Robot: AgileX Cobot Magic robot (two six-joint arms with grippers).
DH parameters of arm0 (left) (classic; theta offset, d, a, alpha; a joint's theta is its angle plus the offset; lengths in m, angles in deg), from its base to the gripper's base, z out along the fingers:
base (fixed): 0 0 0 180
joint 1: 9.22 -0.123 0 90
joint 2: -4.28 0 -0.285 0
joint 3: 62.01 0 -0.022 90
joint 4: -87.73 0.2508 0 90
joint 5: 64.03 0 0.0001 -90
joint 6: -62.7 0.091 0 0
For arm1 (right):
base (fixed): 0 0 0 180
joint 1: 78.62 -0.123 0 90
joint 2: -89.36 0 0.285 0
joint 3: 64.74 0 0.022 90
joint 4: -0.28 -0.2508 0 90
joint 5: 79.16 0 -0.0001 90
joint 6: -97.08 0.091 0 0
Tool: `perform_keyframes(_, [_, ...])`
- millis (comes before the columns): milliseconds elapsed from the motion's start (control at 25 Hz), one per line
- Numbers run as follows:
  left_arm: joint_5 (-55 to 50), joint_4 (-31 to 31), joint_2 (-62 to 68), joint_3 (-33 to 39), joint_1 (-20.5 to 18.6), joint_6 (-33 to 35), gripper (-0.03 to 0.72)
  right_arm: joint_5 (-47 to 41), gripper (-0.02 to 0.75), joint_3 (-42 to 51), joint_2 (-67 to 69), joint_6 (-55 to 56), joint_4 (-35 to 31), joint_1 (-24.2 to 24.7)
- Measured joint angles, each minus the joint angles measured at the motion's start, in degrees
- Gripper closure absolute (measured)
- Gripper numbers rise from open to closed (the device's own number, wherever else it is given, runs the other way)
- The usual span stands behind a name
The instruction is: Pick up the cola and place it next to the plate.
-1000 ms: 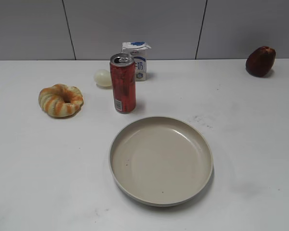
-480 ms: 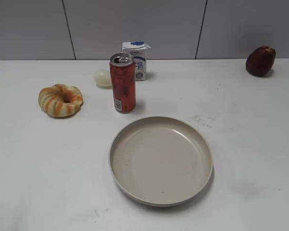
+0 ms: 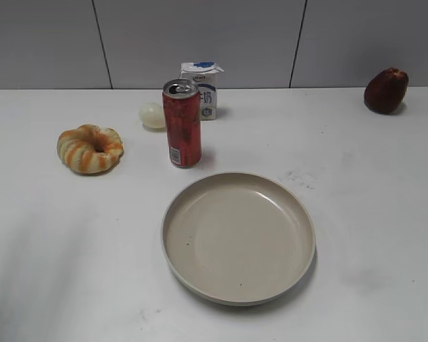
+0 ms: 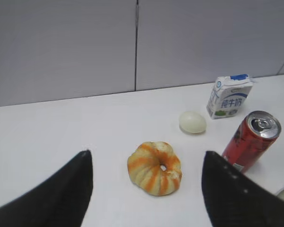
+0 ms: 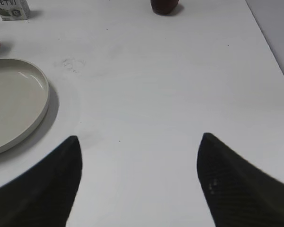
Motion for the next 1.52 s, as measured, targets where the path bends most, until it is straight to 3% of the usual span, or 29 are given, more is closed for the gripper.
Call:
perform_keyframes(400, [-12.56,0.10,28.40,-27.09,12.34,0.33,0.063,-0.06,0.167,0.00,0.00,0.00,0.00,0.00])
perform_keyframes(640, [-12.25,0.17,43.20,-35.74,19.60,0.37,0.053,0.00,0.167,0.00,0.00,0.00,0.00,0.00])
perform_keyframes(920, [-9.38,0.92,52.74,-37.55,23.95,0.43,0.053,0.00,0.167,0.00,0.00,0.00,0.00,0.00])
perform_keyframes(1160, [-7.41,6.60,56.12,-37.61,24.10,0.94,0.053,0.00,0.167,0.00,0.00,0.00,0.00,0.00])
perform_keyframes(1520, [-6.01,7.35,58.65,-37.63,24.10,1.00,0.054,-0.05,0.167,0.00,0.00,0.00,0.00,0.00])
